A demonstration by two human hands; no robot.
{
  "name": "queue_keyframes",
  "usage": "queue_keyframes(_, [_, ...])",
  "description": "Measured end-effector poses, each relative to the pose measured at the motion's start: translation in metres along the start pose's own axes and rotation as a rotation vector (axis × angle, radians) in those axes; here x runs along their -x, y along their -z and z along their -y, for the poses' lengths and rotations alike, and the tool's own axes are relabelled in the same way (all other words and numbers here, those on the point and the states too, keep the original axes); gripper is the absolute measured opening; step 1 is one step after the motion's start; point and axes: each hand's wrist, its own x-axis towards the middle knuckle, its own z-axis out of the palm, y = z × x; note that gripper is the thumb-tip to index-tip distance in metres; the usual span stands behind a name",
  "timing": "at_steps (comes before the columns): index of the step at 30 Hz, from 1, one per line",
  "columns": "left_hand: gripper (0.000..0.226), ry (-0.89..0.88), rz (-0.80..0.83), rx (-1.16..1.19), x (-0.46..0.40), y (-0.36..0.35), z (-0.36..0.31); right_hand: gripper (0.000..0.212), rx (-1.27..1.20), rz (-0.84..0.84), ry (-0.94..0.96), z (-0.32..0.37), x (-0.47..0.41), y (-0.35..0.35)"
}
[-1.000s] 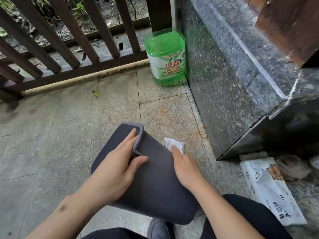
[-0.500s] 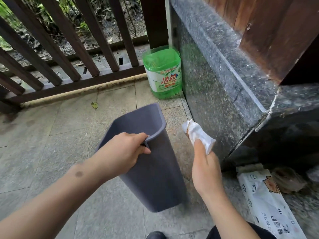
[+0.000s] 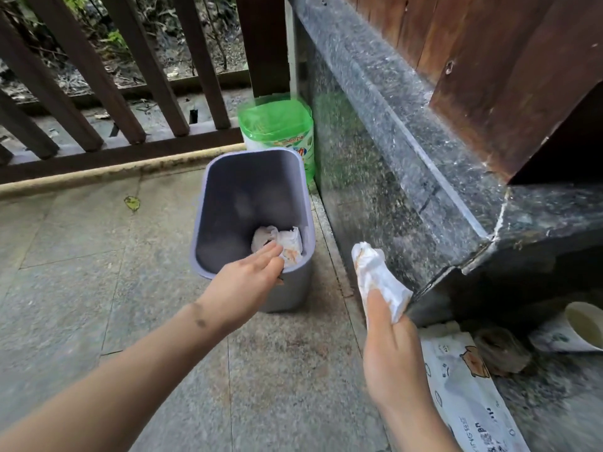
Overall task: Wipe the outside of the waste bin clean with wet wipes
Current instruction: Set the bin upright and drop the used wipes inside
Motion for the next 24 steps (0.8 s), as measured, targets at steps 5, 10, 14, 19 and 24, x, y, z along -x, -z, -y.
queue_keyframes(5, [0.030, -0.019, -0.031, -0.014, -0.003, -0.009, -0.016, 0.046, -0.010, 0.000, 0.019, 0.001, -0.001, -0.002])
queue_keyframes(10, [0.035, 0.057, 0.007, 0.010, -0.005, -0.015, -0.018, 0.044, -0.040, 0.009, -0.002, 0.001, -0.002, -0.008])
queue_keyframes(14, [0.033, 0.104, 0.103, -0.014, -0.010, -0.012, -0.026, 0.040, -0.069, 0.011, 0.024, -0.002, -0.002, -0.013])
queue_keyframes(19, [0.011, 0.099, 0.146, 0.047, 0.001, -0.008, -0.039, 0.014, -0.064, -0.005, 0.043, -0.004, 0.000, -0.016])
queue_keyframes(24, [0.019, 0.051, 0.170, 0.071, 0.006, -0.010, -0.039, 0.029, -0.115, 0.032, 0.015, -0.004, 0.000, -0.013])
